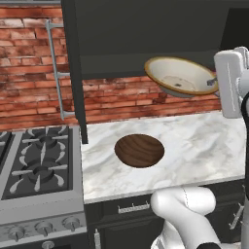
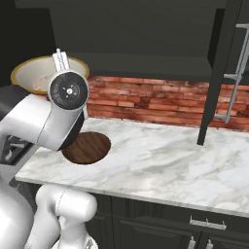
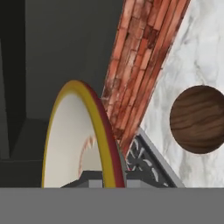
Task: Open the cabinet. Pick the bowls from the counter and place them in the cabinet. Then close the cabinet.
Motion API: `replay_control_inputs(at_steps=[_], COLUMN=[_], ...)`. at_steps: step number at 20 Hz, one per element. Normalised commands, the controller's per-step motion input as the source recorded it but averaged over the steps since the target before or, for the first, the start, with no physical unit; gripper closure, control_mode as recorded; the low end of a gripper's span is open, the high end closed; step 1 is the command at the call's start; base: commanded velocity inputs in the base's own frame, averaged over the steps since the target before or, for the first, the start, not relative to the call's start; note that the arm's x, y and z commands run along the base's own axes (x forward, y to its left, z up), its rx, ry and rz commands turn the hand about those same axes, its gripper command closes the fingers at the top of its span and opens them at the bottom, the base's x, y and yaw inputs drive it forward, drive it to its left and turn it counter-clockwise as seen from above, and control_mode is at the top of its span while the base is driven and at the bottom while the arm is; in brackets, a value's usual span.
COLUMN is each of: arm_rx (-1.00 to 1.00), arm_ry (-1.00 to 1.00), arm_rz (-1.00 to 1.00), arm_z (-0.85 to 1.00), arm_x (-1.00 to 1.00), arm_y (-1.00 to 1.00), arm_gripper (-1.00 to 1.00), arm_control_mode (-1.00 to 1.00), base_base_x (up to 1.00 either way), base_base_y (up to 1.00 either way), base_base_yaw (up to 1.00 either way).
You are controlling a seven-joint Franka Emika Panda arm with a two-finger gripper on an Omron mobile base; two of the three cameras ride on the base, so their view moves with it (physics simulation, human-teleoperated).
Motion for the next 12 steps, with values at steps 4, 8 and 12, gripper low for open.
replay_control_inputs(at_steps=[4,8,12], arm_rx=[0.02,-0.01,-0.13], arm_ry=[-0.21,-0.09,0.0], arm_rz=[0.0,0.0,0.0], arm_z=[0.04,0.04,0.09], arm_x=[0.12,0.34,0.54], arm_y=[0.03,0.02,0.16], arm_gripper=[1.0,1.0,1.0], arm_control_mode=[-1.0,-1.0,-1.0], base_base_x=[0.0,0.0,0.0], base_base_y=[0.0,0.0,0.0], base_base_yaw=[0.0,0.0,0.0])
